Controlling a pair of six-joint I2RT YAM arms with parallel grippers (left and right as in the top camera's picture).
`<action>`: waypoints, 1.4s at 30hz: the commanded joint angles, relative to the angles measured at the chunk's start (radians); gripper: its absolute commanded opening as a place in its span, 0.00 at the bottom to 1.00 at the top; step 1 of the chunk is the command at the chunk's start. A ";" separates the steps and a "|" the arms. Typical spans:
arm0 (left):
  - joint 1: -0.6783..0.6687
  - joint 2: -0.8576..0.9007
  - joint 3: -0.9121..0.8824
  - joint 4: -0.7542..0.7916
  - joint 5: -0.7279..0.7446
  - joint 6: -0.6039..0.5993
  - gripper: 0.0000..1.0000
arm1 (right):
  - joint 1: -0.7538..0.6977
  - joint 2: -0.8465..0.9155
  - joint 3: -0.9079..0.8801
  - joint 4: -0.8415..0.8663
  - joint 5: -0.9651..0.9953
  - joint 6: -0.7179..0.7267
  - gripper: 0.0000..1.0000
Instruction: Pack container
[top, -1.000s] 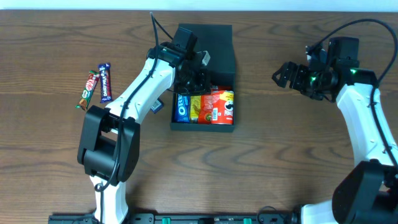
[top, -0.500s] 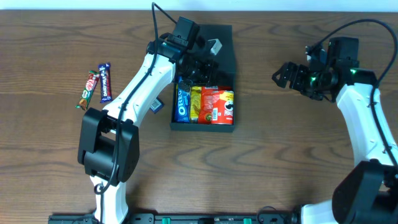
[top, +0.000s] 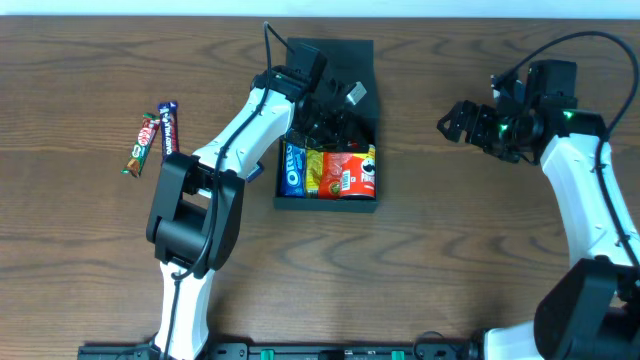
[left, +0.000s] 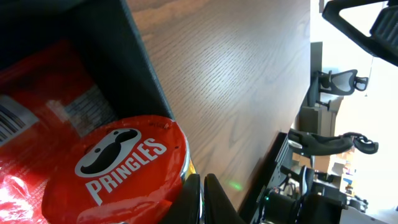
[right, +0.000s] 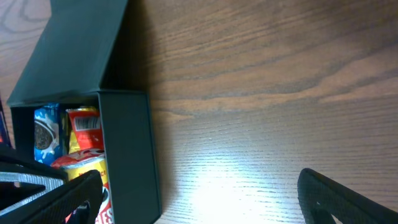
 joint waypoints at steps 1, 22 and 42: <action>-0.004 0.004 -0.001 -0.001 -0.025 0.017 0.06 | -0.003 -0.014 0.016 0.000 -0.008 -0.010 0.99; -0.031 0.013 -0.027 -0.012 -0.113 0.025 0.06 | -0.003 -0.014 0.016 0.006 -0.009 -0.010 0.99; 0.060 -0.079 0.140 -0.072 -0.113 0.032 0.06 | -0.003 -0.014 0.016 0.008 -0.027 -0.011 0.99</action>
